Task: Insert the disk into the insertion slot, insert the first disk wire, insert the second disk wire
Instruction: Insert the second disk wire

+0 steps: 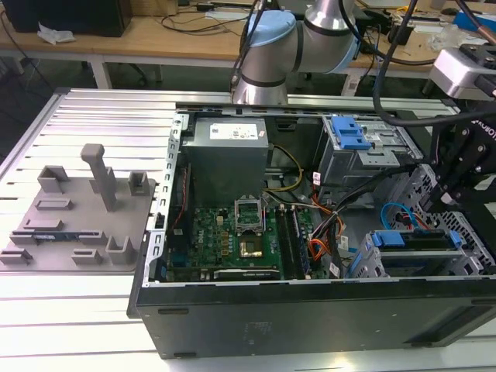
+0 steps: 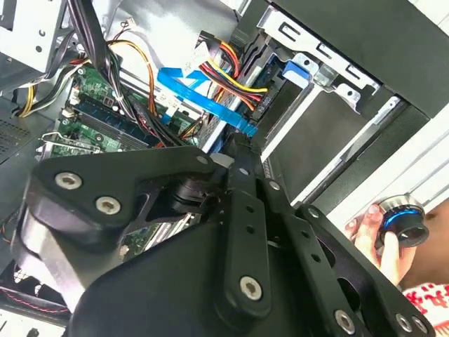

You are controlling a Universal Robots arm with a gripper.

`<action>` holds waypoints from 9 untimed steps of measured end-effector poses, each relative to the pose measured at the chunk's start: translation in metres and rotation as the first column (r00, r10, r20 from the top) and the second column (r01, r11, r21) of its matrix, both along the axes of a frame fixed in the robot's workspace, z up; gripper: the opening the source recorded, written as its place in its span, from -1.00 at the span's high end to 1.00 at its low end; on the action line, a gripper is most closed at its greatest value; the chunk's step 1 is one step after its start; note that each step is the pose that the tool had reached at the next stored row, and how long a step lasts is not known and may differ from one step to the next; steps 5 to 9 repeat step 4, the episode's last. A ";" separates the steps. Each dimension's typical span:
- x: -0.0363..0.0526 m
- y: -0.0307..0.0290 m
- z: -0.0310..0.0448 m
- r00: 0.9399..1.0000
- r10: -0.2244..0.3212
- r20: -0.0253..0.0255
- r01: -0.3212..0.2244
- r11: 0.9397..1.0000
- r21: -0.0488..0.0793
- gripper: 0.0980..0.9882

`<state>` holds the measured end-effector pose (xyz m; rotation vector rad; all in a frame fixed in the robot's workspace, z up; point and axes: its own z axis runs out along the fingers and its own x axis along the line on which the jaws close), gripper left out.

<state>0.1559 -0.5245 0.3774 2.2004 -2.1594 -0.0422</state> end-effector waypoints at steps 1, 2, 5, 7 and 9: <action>0.0000 0.0000 0.0000 1.000 0.000 0.000 0.000 1.000 0.000 0.98; 0.0000 0.0001 0.0000 1.000 0.000 0.000 0.000 1.000 0.000 0.98; 0.0000 0.0003 0.0000 1.000 0.000 0.000 0.000 1.000 0.000 0.98; 0.0000 0.0003 0.0000 1.000 0.000 0.000 0.000 1.000 0.000 0.98; 0.0000 0.0003 0.0000 1.000 0.000 0.000 0.000 1.000 0.000 0.98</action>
